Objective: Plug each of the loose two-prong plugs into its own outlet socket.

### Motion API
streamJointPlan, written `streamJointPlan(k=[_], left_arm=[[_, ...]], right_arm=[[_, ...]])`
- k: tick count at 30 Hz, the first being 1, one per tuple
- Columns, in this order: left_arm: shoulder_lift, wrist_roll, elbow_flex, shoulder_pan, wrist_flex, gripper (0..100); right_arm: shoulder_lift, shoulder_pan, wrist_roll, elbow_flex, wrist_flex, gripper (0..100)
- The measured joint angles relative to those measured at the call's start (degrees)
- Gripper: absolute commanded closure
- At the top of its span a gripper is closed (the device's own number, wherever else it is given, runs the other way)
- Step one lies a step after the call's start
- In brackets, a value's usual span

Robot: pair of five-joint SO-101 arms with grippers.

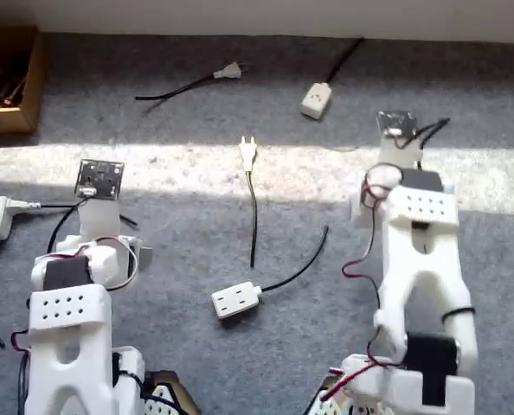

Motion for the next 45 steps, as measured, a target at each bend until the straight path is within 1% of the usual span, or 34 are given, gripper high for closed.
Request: streamJointPlan(k=[3, 8, 10, 13, 15, 17, 19, 21, 23, 27, 30, 32, 34, 38, 42, 45], left_arm=[[0.00, 0.88, 2.99, -1.49, -4.66, 75], [0.00, 0.53, 4.13, -2.11, -6.15, 75], [0.00, -0.18, 4.57, -2.20, -6.15, 75], [0.09, -0.35, 5.10, -2.20, -6.68, 75], [0.18, -0.35, 5.10, -2.20, -8.09, 75], [0.18, -0.35, 5.45, -2.20, -8.62, 75], [0.18, -0.70, 5.45, -2.29, -8.70, 75], [0.18, -1.32, 5.45, -2.73, -8.70, 75], [0.18, -1.58, 5.45, -6.07, -8.70, 75], [0.18, -0.09, 5.36, -15.21, -8.88, 75], [0.18, 0.09, 5.36, -16.09, -8.88, 75], [0.18, 0.09, 5.36, -16.09, -8.88, 75], [0.18, 0.09, 5.36, -15.56, -8.88, 75], [0.18, 0.00, 5.36, -14.33, -8.88, 75], [0.18, -0.70, 5.36, -13.54, -8.88, 75], [0.18, -0.70, 5.36, -13.19, -8.88, 75]], right_arm=[[11.96, -3.60, 0.00, -15.21, 4.48, 98.8], [28.48, -7.03, -0.70, -36.66, 10.20, 98.1], [30.68, -7.47, -0.97, -41.32, 13.01, 95.3], [29.71, -9.32, -1.05, -43.08, 17.23, 92.8], [27.25, -12.84, -0.70, -40.79, 18.02, 92.8], [22.68, -17.85, -0.53, -35.69, 16.18, 92.8], [16.70, -24.09, -0.44, -28.13, 10.64, 92.8], [9.85, -28.84, -0.44, -18.64, 2.81, 92.6], [3.08, -30.42, -0.44, -8.09, -7.03, 92.5], [-5.01, -29.01, -0.44, 12.22, -27.52, 91.3], [-5.10, -29.01, -0.44, 21.10, -35.87, 83.4], [-3.08, -29.01, -0.44, 22.59, -39.12, 79.0], [0.09, -29.01, -0.44, 21.98, -40.18, 76.9], [8.18, -29.01, -0.62, 17.93, -40.70, 76.6], [17.14, -29.01, -3.69, 12.31, -40.97, 76.6], [20.22, -29.10, -4.04, 10.11, -40.97, 76.7]])
